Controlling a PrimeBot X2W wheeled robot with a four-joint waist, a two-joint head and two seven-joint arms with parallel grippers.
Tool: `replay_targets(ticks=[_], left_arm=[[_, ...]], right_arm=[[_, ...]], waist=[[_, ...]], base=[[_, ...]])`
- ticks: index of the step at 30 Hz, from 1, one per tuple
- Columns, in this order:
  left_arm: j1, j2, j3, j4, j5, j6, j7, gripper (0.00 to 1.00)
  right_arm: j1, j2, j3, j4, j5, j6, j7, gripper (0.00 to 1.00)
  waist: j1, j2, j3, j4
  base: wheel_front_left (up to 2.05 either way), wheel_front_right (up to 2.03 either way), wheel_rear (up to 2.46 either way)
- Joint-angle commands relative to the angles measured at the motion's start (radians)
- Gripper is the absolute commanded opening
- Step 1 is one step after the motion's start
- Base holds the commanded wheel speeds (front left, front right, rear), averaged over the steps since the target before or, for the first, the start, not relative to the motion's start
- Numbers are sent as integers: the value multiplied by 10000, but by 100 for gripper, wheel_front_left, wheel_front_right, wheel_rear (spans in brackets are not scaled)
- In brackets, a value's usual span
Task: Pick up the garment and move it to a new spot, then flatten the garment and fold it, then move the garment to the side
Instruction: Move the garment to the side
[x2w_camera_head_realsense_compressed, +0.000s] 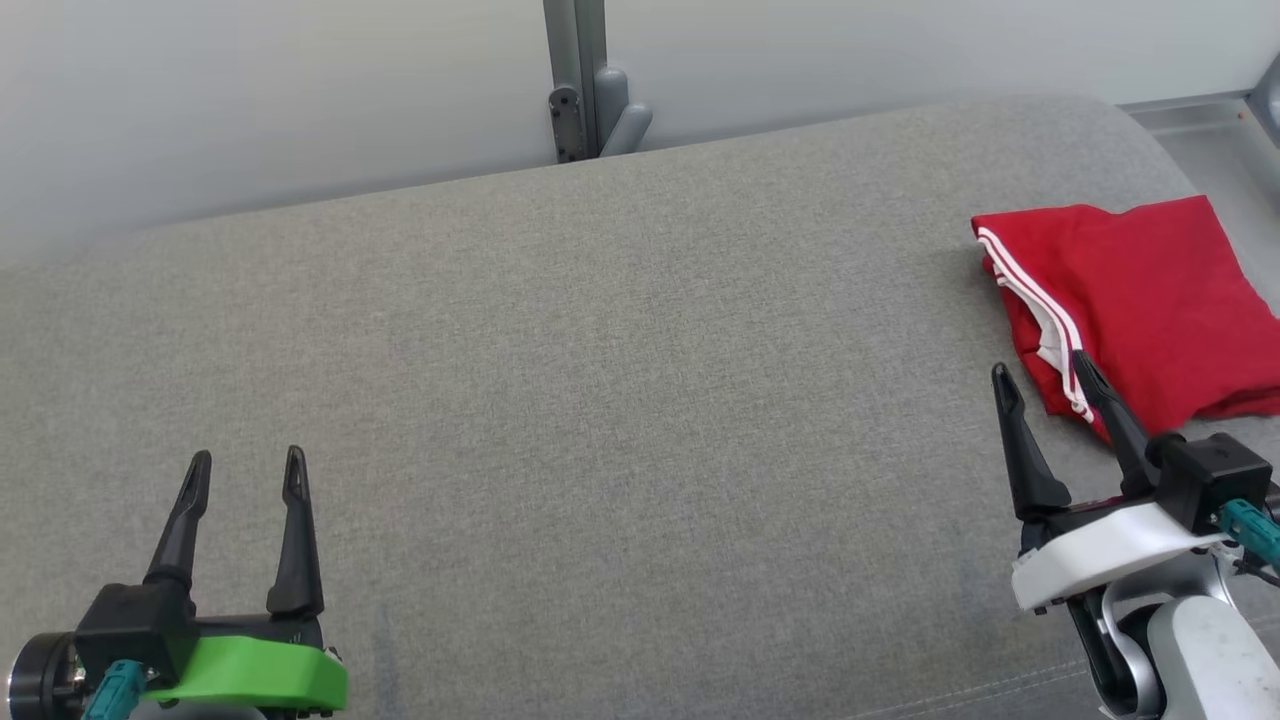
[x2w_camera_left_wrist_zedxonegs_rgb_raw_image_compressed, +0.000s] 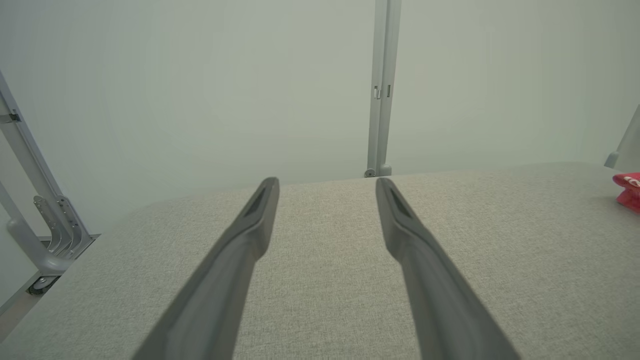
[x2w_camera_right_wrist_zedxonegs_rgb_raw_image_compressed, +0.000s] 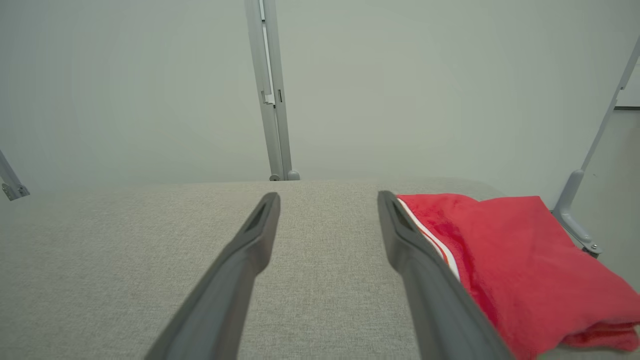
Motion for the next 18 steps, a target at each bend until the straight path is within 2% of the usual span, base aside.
replay_targets(ticks=[1, 18], left_arm=[[174, 66, -10, 22, -47, 38, 19, 100], [430, 124, -35, 48, -244, 243, 330, 100]], right_arm=[[188, -10, -59, -108, -63, -16, 38, 100], [779, 72, -265, -773, -151, -14, 457, 100]], waist=[[1, 0, -188, -1], [1, 0, -374, 116]], base=[[0, 0, 0], [0, 0, 0]])
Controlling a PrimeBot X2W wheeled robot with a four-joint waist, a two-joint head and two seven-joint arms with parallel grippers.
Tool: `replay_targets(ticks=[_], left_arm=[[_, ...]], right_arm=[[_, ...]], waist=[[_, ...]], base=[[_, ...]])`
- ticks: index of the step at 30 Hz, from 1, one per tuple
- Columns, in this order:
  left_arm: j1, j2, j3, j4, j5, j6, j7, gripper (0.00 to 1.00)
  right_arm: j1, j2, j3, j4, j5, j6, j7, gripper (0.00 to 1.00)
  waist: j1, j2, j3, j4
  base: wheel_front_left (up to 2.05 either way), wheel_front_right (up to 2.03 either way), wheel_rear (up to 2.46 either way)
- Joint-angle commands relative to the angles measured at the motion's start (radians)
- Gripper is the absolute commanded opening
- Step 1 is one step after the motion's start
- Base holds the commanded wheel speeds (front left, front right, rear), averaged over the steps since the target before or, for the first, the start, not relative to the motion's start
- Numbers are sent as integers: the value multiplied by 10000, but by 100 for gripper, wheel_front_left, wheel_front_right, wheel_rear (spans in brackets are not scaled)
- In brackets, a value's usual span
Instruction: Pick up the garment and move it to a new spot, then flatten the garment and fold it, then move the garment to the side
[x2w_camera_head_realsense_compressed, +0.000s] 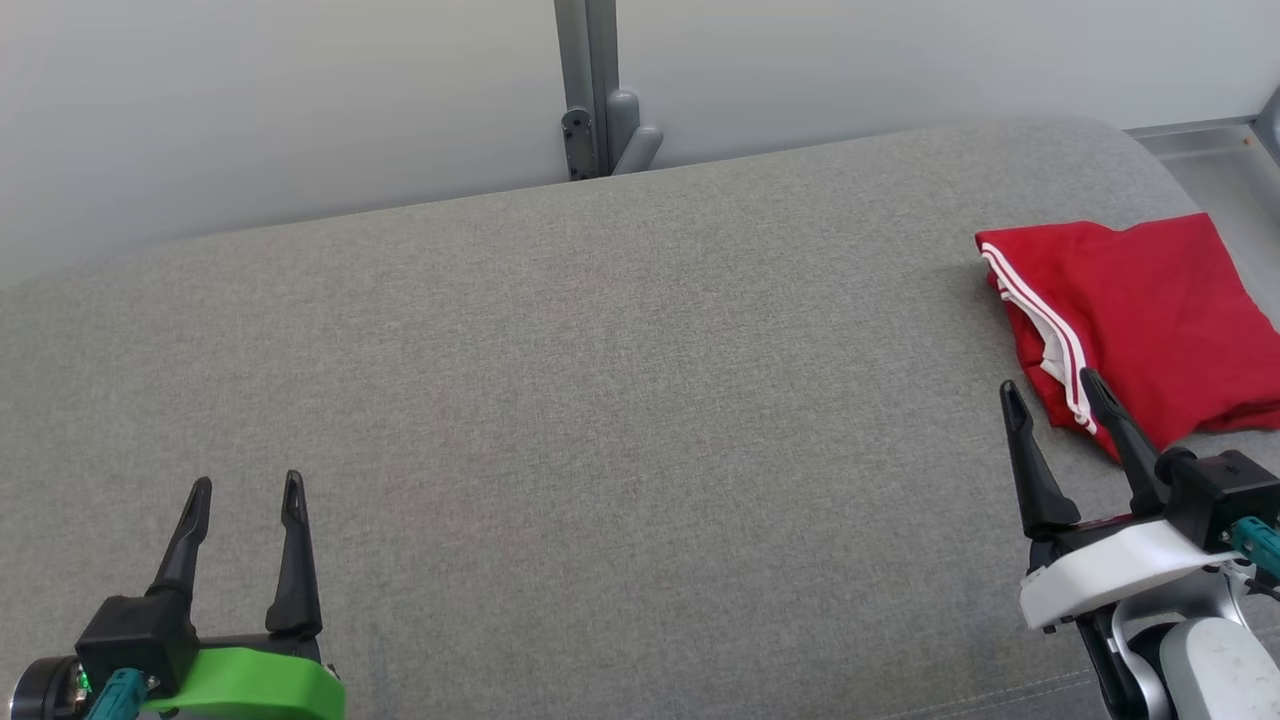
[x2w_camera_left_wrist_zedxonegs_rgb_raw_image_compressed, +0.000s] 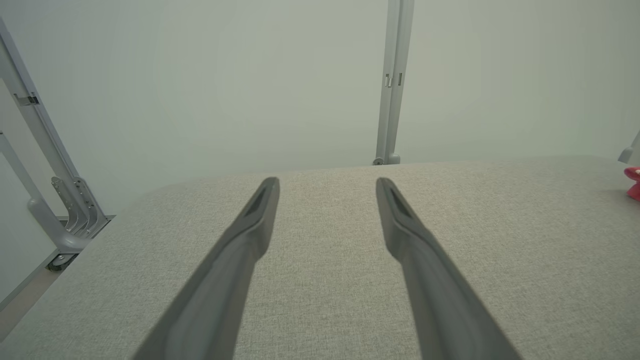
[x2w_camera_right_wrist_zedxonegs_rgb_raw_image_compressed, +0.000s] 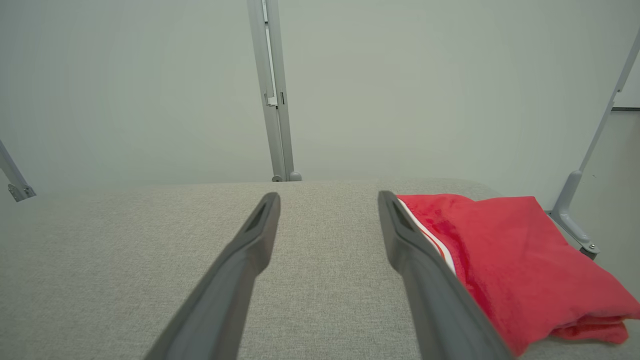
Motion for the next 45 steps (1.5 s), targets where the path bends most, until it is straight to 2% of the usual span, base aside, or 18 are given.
replay_targets(ticks=[1, 20, 21, 25, 45], left_arm=[[77, 76, 13, -17, -70, 47, 13, 100], [-67, 118, -32, -37, -190, 76, -71, 100], [-2, 29, -34, -30, -133, 92, -58, 0], [65, -128, -73, 97, -322, 48, -57, 0], [136, -791, 304, 366, -3475, -791, 47, 0]], right_arm=[[113, 2, -8, -49, -57, -12, 41, 100], [152, 82, -34, 58, 39, -14, 55, 100], [22, 74, -15, 46, 30, 0, 68, 0], [96, 164, 19, 197, 241, 2, 90, 0], [94, 279, -485, 607, 4001, 0, 1026, 0]], waist=[[1, 0, 3, 7], [1, 0, 16, 50], [1, 0, 17, 49], [1, 0, 16, 59], [1, 0, -20, 199]], base=[[0, 0, 0], [0, 0, 0], [0, 0, 0], [0, 0, 0], [0, 0, 0]])
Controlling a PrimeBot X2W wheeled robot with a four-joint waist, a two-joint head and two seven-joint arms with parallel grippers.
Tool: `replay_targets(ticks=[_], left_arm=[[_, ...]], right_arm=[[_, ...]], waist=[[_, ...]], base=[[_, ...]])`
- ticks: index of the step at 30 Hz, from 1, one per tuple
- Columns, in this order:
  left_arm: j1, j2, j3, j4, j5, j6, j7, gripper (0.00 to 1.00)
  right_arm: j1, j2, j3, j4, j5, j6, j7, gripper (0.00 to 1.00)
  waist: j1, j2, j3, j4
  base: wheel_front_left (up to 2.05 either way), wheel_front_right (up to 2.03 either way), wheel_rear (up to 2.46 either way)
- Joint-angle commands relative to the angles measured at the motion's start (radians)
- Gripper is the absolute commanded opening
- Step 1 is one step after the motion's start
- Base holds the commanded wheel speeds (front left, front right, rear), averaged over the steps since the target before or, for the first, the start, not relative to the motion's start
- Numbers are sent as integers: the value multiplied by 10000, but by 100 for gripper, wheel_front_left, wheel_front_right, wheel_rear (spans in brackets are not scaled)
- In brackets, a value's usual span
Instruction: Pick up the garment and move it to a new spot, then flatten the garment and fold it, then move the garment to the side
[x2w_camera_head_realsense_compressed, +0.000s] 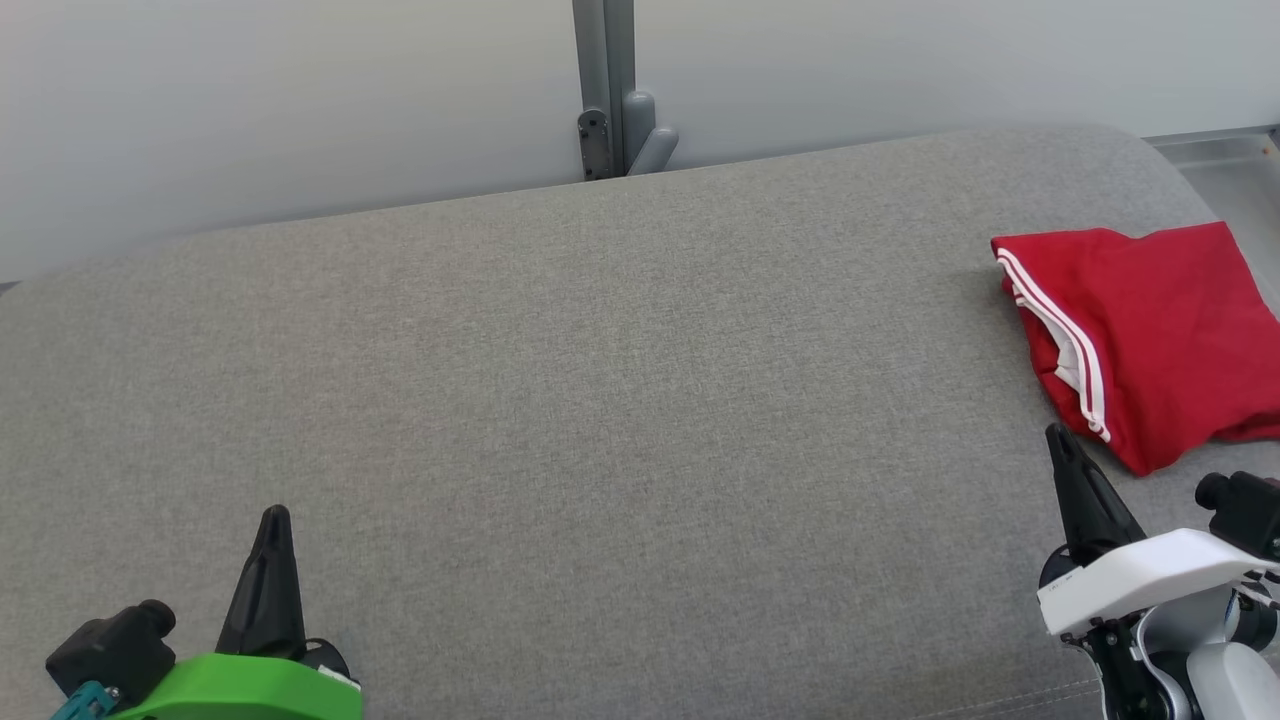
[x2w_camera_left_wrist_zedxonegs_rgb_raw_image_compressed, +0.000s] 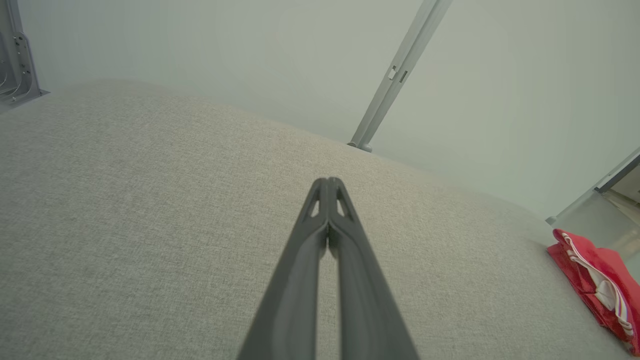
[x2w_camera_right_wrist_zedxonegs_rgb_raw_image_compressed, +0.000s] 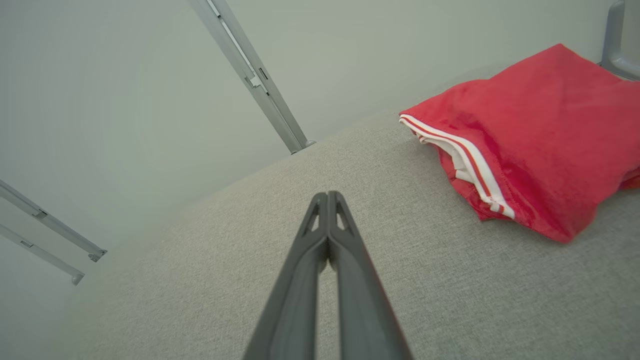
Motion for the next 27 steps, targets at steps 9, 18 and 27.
replay_targets(ticks=[9, 18, 27], left_arm=[[37, -235, 249, -56, -1369, -376, 61, 0], [81, -485, 395, 10, -2421, -663, 107, 0], [123, -698, 513, 67, -3295, -896, 160, 0]], right_arm=[[-138, 52, -322, 51, 1525, -3, 424, 0], [-145, 158, -569, 193, 2731, -3, 808, 0], [-153, 261, -784, 314, 3700, -3, 1130, 0]], waist=[[1, 0, -16, 63], [1, 0, -32, 126], [1, 0, -46, 181]], base=[[0, 0, 0], [0, 0, 0], [0, 0, 0]])
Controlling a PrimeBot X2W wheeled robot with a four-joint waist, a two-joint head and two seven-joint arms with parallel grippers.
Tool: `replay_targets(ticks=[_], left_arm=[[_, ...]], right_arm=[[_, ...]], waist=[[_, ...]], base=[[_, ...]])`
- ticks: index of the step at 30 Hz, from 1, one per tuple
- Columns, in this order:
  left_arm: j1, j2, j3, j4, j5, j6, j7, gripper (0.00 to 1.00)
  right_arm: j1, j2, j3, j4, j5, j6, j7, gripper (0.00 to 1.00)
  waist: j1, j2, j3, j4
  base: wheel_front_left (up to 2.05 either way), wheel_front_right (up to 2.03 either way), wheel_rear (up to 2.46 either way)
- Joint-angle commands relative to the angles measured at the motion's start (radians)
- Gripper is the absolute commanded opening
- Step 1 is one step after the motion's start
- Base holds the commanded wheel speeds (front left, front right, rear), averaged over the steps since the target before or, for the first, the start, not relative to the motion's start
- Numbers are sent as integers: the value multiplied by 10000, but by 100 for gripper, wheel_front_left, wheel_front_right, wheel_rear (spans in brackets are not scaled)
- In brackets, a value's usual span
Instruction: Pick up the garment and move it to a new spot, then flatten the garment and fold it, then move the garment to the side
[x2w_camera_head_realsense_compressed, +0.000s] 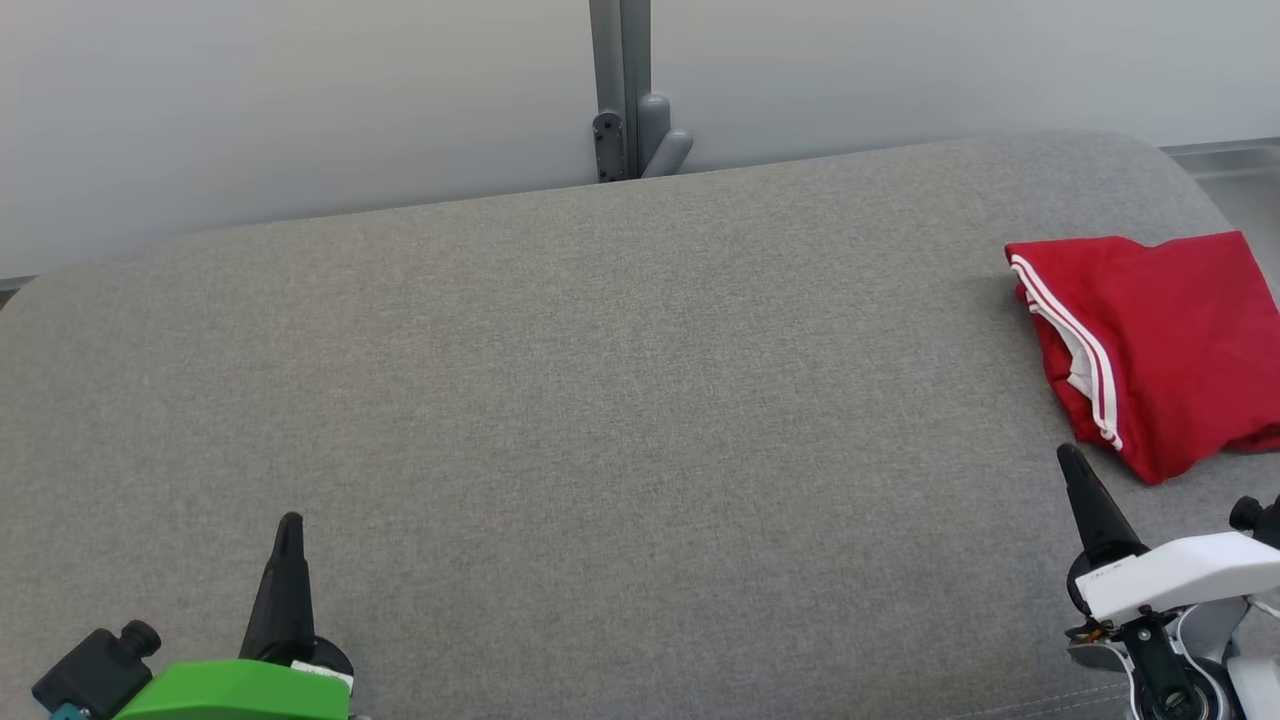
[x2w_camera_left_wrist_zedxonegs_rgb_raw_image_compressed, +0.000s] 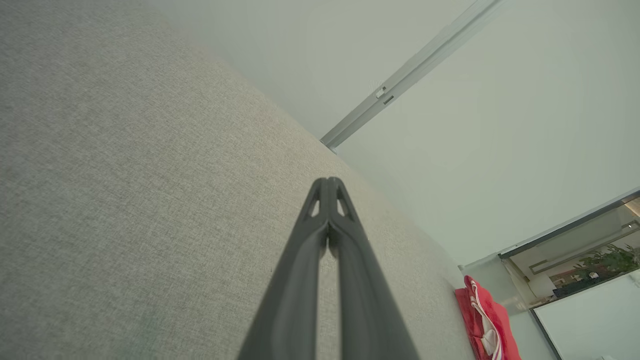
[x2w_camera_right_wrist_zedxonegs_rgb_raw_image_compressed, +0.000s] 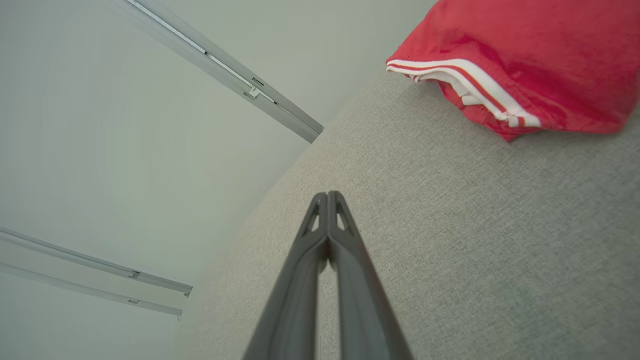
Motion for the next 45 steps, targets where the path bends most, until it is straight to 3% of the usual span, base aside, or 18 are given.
replay_targets(ticks=[1, 45], left_arm=[[60, -22, 98, -60, -312, -95, 37, 0], [221, -939, 627, 193, -3980, -1113, 247, 0]], right_arm=[[-141, -19, -101, -58, 281, 5, 89, 0], [-201, 481, -1126, 473, 4368, 3, 1572, 0]], waist=[[0, 0, -3, 9], [0, 0, -80, 316]], base=[[0, 0, 0], [0, 0, 0]])
